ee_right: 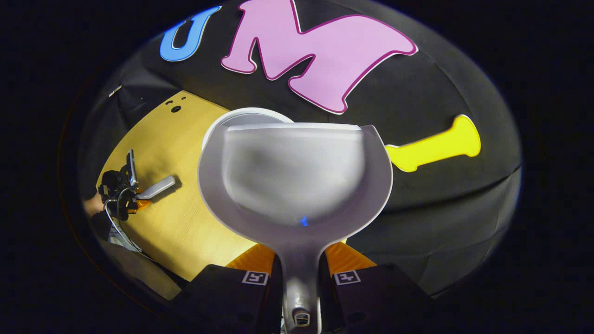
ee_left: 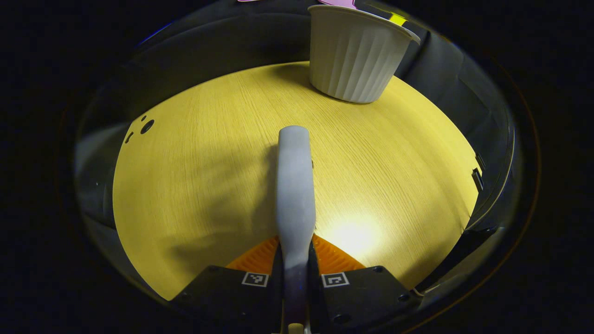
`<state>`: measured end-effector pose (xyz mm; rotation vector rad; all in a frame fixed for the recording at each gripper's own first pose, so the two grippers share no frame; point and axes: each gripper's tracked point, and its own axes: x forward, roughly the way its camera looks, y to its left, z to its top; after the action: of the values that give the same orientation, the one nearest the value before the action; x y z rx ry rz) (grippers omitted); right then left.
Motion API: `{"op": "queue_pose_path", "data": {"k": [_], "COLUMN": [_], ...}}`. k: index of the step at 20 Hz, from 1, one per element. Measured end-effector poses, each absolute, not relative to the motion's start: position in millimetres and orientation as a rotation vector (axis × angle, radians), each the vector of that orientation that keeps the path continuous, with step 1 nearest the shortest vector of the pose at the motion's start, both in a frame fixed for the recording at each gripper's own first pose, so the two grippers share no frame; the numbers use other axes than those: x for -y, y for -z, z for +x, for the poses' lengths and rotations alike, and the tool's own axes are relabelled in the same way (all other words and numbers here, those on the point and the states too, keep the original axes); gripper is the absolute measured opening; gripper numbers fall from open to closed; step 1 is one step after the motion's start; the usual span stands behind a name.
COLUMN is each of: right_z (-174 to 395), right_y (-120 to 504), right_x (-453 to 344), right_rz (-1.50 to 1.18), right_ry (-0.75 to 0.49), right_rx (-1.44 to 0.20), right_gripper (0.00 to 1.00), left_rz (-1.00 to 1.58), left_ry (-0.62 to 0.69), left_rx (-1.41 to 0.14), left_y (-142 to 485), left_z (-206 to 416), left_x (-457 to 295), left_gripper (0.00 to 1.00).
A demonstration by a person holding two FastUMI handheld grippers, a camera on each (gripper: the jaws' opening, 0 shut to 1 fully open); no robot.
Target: Pick up the small broom and dustpan from the desktop, sweep the trash into the dustpan with the broom, and then empty the trash into the garbage bin.
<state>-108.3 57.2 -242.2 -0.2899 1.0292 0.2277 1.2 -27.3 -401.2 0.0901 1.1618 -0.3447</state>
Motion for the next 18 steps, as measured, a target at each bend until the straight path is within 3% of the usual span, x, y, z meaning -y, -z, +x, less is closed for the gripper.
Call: {"op": "queue_pose_path", "data": {"k": [8,13,18], "right_z": [-228.0,-290.0,-308.3], "right_y": [265.8,336.6,415.1], "right_x": [-76.3,-115.4,-163.3], "right_rz": [-0.122,-0.051,-0.014], "right_ry": [-0.234,-0.278,-0.329], "right_rx": [-1.059,-1.144,-1.189], "right_gripper": [0.36,0.36,0.36], "left_rz": [0.104,0.125,0.125], "left_ry": [0.320,0.301,0.280], "left_rx": [-1.166,-1.171,-1.176], "left_y": [400.7,400.3,400.5], "left_z": [2.4,3.2,1.6], "left_x": [29.1,26.0,23.5], "left_gripper": [0.27,0.24,0.27]}}
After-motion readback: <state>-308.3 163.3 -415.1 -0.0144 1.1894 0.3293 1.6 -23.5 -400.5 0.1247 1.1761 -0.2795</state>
